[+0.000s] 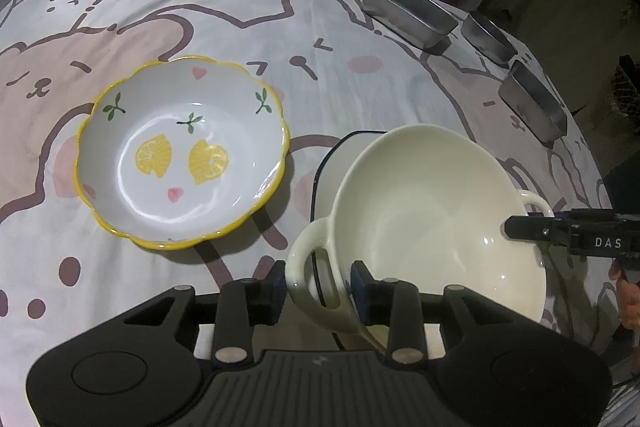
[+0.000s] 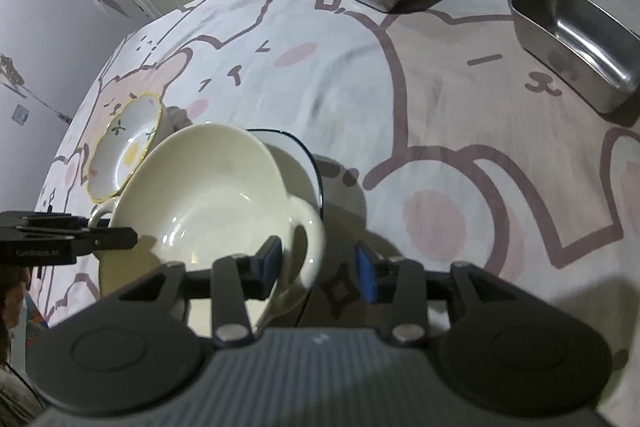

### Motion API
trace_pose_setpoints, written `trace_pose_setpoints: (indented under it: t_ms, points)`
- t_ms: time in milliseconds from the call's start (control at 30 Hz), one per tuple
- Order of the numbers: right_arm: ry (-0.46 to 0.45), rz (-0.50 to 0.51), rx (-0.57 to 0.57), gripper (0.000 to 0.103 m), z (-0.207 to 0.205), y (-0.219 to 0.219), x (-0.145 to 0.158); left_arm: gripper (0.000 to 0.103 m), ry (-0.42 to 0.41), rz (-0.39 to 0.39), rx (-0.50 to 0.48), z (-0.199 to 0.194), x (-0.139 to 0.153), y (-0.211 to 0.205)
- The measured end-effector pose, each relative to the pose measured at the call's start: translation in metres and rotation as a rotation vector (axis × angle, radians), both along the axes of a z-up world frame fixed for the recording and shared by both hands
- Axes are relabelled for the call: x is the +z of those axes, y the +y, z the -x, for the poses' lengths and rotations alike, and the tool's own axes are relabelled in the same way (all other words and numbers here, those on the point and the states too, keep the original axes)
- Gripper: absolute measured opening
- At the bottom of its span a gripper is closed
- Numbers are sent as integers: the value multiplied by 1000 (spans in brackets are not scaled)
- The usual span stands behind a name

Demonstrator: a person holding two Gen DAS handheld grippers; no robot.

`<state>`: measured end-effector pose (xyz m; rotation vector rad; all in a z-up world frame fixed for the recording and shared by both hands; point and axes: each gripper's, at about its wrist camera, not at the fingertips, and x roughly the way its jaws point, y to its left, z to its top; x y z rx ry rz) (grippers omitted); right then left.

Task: Organize plates and bowls
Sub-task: 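Open both grippers and lift them off the cream bowl handles, then move both grippers to the yellow rim of the lemon-print bowl and close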

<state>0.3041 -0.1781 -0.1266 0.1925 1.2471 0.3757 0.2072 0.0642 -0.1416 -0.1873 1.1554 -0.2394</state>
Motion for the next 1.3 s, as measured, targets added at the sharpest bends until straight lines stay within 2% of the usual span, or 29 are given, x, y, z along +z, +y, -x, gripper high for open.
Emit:
trace_pose_setpoints:
  t_ms: [133, 200, 467, 567, 667, 733, 833, 900, 1100, 1300]
  points:
    - [1, 7, -2, 49, 0, 0, 0, 43, 4, -4, 9, 0, 0, 2]
    - [3, 7, -7, 49, 0, 0, 0, 51, 6, -11, 15, 0, 0, 3]
    - [19, 2, -2, 51, 0, 1, -1, 57, 1, -8, 20, 1, 3, 3]
    - [15, 9, 6, 53, 3, 2, 1, 66, -2, -7, 23, 4, 8, 2]
    - [-1, 13, -5, 63, 6, 0, 12, 78, -24, 3, 35, 7, 21, 2]
    - [-27, 2, 7, 79, 9, -1, 24, 86, -63, 16, 54, 11, 35, 4]
    - [-85, -11, 10, 96, 11, 0, 44, 97, -138, 17, 94, 19, 58, 7]
    - [-130, -21, 4, 103, 11, 2, 57, 102, -179, 22, 115, 23, 71, 11]
    - [-267, -31, 8, 103, -2, 22, 93, 103, -275, 11, 221, 25, 97, 33]
    - [-300, -35, 67, 103, -40, 67, 102, 103, -320, -23, 355, 16, 100, 70]
